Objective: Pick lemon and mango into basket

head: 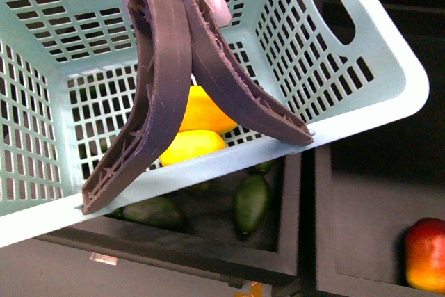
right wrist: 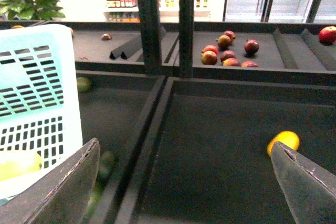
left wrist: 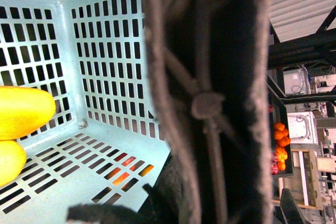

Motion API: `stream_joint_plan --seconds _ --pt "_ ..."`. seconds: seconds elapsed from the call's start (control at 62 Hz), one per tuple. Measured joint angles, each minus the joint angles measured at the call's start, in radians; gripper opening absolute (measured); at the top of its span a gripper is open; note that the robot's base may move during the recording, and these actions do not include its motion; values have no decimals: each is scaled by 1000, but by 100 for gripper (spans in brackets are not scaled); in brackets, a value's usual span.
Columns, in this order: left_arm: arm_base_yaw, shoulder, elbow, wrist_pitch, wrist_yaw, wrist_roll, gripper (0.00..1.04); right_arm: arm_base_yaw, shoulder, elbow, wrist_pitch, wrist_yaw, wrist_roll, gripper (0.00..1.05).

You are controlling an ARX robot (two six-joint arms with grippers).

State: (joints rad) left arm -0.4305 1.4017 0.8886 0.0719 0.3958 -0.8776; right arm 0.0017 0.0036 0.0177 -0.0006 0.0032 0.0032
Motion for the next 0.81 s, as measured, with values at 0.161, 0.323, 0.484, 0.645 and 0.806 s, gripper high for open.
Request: stream_joint_plan --seconds 0.161,0.323,0.484,0.645,0.806 --pt "-1 0 0 0 13 -2 4 0 2 0 -1 0 0 96" --pt "-1 0 0 0 5 -1 4 0 0 0 -1 -1 0 96" --pt "0 0 0 0 0 0 4 0 0 0 -1 -3 0 96" --pt "0 0 0 0 1 -1 4 0 0 0 0 -3 0 96" --pt "0 0 0 0 5 -3 4 0 0 0 -1 -2 0 96"
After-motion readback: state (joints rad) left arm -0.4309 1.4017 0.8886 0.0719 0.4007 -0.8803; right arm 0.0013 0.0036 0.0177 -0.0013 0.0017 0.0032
